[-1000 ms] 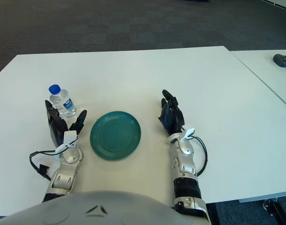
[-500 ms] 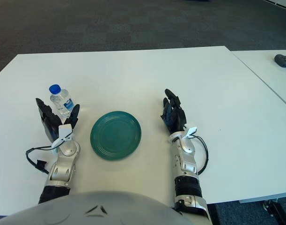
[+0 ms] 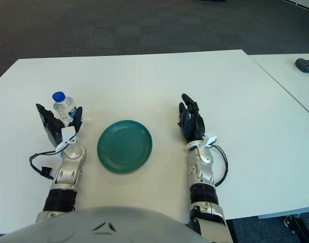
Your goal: Put the bottle into the plate.
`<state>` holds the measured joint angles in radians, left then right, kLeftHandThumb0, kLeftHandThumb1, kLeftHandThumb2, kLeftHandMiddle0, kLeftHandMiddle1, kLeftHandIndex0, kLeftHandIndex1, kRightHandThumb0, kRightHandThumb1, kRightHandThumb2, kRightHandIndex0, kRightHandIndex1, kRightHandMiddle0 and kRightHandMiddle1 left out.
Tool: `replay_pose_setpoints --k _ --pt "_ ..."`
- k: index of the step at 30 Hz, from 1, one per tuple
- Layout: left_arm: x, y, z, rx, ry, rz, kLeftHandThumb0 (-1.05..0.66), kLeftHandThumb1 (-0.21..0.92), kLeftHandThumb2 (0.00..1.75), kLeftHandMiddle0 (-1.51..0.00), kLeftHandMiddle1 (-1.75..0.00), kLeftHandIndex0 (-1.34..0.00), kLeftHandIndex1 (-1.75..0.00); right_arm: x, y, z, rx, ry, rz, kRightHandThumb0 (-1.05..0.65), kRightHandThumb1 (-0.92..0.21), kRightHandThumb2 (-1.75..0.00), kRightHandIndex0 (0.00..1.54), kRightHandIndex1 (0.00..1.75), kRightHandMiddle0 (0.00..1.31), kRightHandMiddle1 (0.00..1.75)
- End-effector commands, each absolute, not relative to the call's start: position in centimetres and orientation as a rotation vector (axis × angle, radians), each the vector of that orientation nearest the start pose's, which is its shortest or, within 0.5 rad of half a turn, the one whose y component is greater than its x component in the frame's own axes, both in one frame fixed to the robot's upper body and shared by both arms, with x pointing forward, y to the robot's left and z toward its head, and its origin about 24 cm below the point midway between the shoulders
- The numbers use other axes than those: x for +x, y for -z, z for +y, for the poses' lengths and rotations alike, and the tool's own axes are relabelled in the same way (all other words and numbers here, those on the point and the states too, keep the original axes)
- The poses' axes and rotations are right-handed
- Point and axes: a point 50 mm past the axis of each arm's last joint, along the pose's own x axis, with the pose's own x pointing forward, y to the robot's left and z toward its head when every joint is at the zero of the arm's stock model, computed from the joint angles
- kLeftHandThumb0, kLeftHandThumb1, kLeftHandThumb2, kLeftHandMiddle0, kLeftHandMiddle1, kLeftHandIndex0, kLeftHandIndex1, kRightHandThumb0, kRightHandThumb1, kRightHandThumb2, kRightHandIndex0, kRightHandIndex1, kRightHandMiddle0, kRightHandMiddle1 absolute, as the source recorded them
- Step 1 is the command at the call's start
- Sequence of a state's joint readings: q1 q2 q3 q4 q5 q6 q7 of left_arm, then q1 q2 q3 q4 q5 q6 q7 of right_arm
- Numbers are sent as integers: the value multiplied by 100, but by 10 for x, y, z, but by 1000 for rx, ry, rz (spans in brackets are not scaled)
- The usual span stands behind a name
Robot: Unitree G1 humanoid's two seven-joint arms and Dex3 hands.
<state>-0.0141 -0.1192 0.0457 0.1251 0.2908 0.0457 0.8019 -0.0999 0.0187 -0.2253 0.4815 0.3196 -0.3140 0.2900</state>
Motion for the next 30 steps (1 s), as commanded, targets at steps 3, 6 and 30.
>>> replay_pose_setpoints --k 3,6,30 --pt "248 -23 166 183 -839 78 -105 92 18 -5 -2 -5 -3 227 47 -183 384 69 165 -73 -92 -65 38 0 0 55" --pt "253 -22 170 188 -846 78 -105 92 16 -7 -3 -7 -5 232 45 -185 363 50 159 -75 -92 -66 37 0 0 53" --pt "274 -11 183 216 -814 69 -74 88 5 -61 -160 -42 -169 215 25 -185 373 66 66 -74 -92 -67 42 2 0 63"
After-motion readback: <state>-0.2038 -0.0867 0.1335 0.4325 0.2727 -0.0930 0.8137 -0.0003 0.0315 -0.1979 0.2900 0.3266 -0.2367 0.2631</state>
